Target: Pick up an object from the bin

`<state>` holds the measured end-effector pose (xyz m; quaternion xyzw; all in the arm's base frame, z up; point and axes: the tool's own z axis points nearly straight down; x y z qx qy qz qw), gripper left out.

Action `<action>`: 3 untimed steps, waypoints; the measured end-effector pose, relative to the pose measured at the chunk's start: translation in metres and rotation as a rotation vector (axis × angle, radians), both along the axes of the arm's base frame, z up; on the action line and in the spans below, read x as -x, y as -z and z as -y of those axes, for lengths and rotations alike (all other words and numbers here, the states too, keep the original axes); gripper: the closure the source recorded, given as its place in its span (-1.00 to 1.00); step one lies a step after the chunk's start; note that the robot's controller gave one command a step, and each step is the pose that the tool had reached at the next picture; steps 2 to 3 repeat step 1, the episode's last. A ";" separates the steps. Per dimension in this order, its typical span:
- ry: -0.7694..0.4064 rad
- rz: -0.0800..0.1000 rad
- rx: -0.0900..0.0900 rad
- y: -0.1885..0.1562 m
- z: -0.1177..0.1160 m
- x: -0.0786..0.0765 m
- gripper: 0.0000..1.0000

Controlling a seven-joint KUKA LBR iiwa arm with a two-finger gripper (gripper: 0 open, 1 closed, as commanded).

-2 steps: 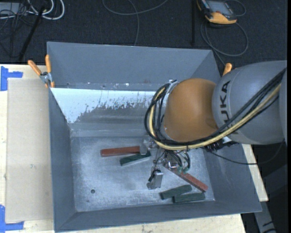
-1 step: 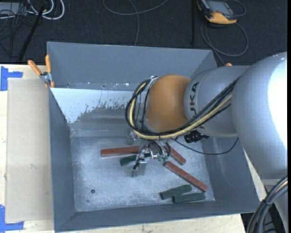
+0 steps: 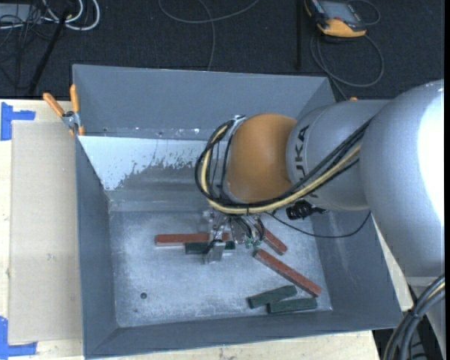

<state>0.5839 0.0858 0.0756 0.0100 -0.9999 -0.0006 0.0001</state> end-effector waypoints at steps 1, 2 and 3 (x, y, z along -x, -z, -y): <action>-0.093 0.009 0.000 -0.150 -0.027 0.005 1.00; -0.093 0.009 0.000 -0.150 -0.027 0.005 1.00; -0.093 0.009 0.000 -0.150 -0.027 0.005 1.00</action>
Offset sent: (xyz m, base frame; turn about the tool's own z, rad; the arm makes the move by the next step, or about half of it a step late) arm -0.0074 0.0267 0.1459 -0.0943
